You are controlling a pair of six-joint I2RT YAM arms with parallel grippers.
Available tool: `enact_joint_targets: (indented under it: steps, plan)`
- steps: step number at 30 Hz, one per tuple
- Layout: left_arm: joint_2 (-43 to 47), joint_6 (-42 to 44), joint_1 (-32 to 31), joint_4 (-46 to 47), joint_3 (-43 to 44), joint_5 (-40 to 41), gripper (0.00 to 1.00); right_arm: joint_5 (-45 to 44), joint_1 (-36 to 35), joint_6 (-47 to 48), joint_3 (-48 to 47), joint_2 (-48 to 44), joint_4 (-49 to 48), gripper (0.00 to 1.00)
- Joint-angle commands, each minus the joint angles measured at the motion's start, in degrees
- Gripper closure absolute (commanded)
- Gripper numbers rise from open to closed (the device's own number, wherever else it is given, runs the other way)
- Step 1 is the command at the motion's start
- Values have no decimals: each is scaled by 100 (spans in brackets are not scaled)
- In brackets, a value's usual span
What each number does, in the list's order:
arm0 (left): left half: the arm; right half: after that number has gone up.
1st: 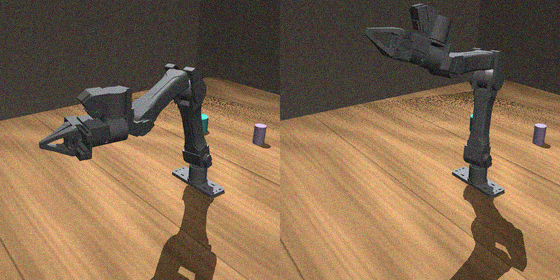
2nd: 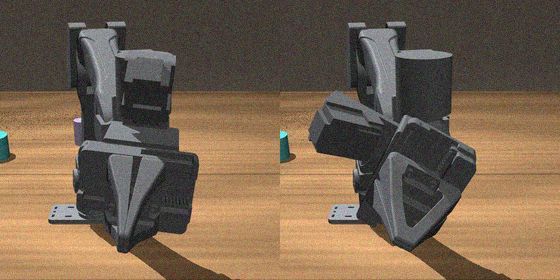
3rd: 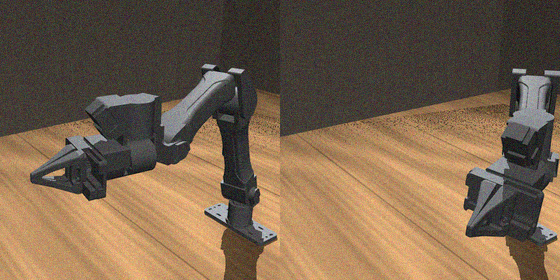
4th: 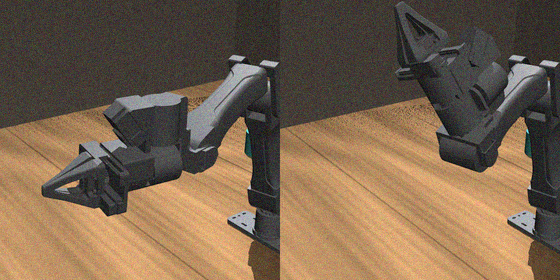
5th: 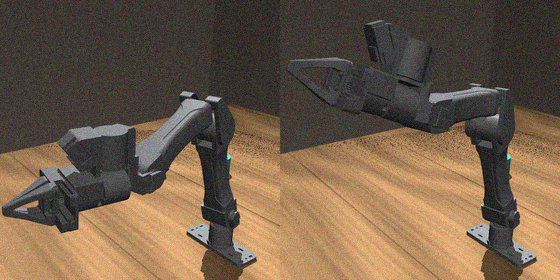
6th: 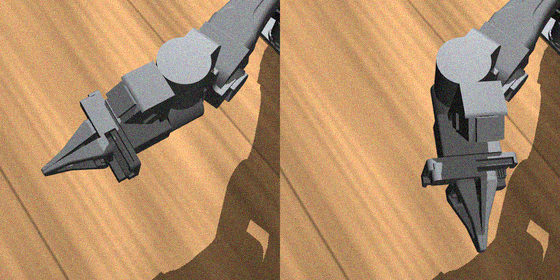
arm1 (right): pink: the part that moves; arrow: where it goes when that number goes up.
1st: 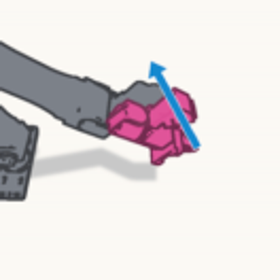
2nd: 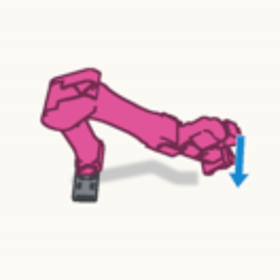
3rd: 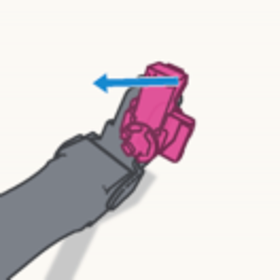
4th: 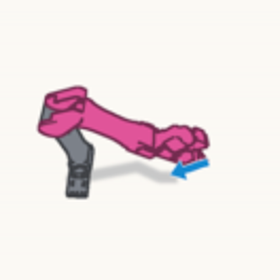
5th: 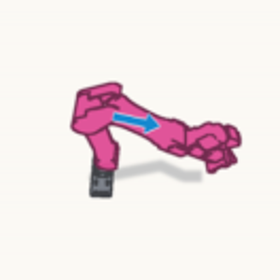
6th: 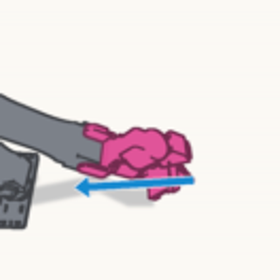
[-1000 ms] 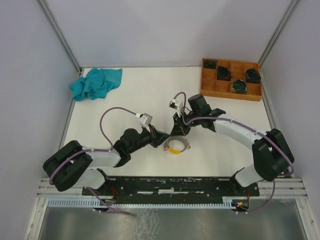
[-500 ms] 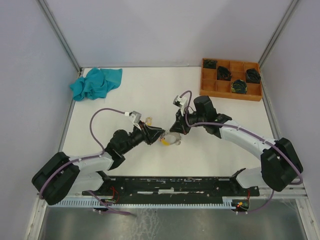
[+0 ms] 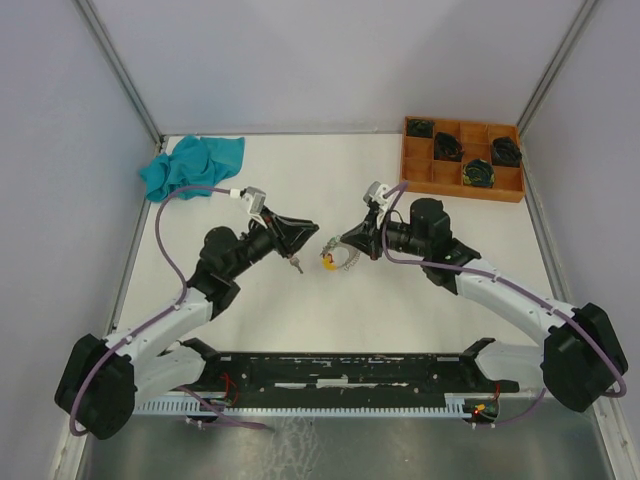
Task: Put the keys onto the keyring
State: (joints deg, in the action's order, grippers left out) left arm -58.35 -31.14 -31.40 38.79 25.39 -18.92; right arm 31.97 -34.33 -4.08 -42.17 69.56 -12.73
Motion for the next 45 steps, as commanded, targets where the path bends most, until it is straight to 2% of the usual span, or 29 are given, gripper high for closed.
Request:
enact_joint_targets:
  steps: [1,6,13,22,30,45]
  plan:
    - [-211,1090,173,-1061,903,-970,66,-25,24,29,-22,-225,-1204,99]
    - [-646,1807,318,-1369,1346,-1475,67,139,29,-258,113,-172,-1932,99]
    - [-887,1892,330,-1082,1178,-2235,68,-7,31,-358,287,-153,-2320,99]
    - [-1030,1653,174,-697,976,-2290,69,165,26,-725,332,90,-2770,99]
    - [-791,1636,173,-276,764,-1963,69,472,22,-1003,415,325,-3098,99]
    - [-181,2712,249,-1228,844,-2029,68,1049,25,-1047,290,348,-3037,99]
